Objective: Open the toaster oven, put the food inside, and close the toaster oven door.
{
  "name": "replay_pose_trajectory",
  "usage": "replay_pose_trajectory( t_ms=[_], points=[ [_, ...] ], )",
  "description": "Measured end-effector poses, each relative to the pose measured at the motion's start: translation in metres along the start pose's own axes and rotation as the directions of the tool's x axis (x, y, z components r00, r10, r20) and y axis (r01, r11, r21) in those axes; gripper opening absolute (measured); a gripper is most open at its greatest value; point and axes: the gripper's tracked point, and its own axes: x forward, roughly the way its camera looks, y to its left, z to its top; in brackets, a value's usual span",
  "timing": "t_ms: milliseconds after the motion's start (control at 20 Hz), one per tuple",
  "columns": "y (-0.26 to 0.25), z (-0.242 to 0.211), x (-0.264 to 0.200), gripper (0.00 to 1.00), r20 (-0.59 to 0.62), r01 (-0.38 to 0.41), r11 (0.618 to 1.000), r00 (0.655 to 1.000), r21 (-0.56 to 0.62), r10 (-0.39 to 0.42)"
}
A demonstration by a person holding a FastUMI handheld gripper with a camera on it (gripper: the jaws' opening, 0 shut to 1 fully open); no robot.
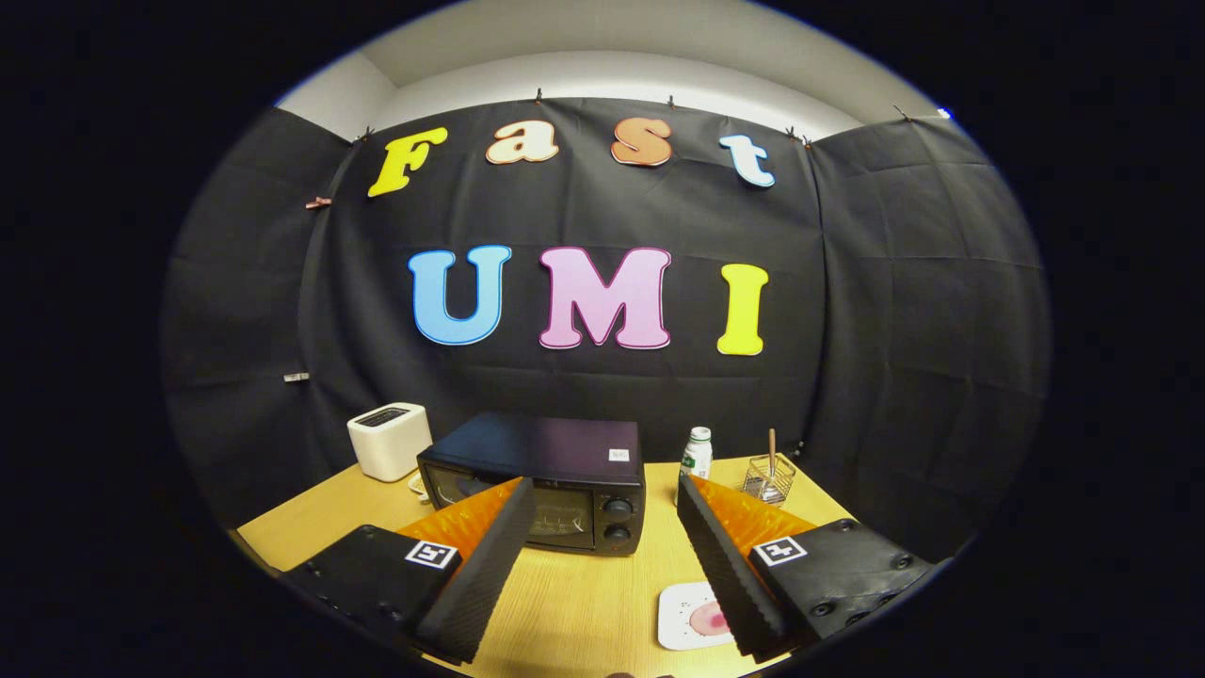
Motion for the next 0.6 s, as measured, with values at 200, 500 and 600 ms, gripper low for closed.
replay_pose_trajectory(
  t_ms=[200, 500, 600],
  points=[
    [0.020, 0.001, 0.014, 0.98, -0.004, -0.031, 0.999, 1.000, -0.018, 0.031],
    [0.059, 0.008, 0.042, 0.98, 0.003, -0.059, 0.998, 0.998, -0.024, 0.059],
    [0.072, 0.008, 0.055, 0.98, 0.009, -0.058, 0.998, 0.998, -0.033, 0.059]
  ],
)
